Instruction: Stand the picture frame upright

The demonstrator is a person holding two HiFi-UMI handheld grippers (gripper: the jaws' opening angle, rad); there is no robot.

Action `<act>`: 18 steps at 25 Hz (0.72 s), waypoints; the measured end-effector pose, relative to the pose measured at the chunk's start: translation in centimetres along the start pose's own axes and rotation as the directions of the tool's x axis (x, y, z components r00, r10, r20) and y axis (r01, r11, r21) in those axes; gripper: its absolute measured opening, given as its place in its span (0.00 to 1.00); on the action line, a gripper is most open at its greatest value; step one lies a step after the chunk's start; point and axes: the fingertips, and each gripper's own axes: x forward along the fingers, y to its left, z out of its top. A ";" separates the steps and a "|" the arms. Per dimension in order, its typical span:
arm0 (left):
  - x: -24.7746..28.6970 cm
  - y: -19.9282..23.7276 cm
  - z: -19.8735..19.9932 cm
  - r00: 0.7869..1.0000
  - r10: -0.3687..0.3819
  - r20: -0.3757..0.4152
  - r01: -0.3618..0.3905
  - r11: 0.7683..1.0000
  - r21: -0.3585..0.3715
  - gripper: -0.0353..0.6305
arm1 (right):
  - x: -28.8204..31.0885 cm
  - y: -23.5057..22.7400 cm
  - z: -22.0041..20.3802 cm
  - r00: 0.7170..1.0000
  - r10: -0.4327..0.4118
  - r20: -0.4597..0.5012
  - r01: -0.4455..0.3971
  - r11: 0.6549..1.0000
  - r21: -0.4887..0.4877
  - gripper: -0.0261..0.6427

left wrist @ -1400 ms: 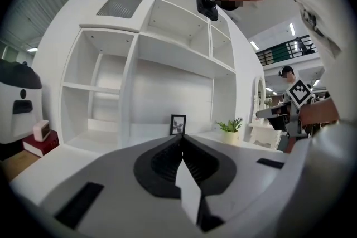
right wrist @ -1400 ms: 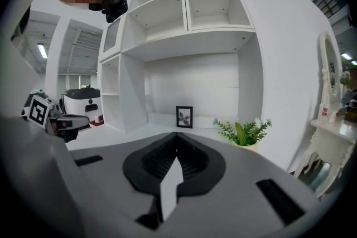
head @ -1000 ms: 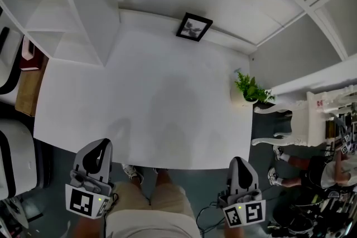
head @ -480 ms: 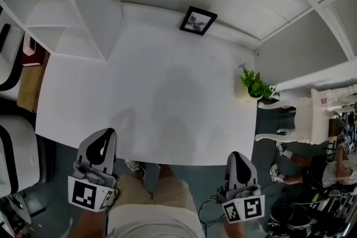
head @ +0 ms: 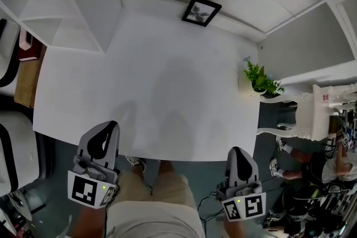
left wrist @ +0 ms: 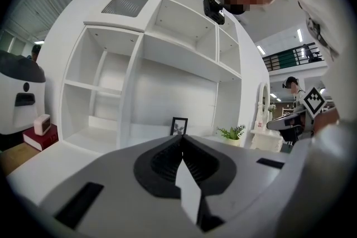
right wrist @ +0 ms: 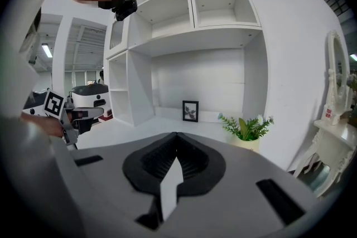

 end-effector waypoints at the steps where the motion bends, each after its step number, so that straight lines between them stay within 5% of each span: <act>1: 0.0 0.0 0.0 1.000 0.000 0.000 0.000 1.000 -0.001 0.08 | 0.0 0.1 0.0 1.000 0.001 0.000 -0.001 1.000 0.002 0.05; 18: -0.1 0.6 -0.2 1.000 -0.005 0.003 0.005 1.000 -0.010 0.08 | 0.8 1.1 0.3 1.000 0.004 0.002 -0.004 1.000 -0.004 0.05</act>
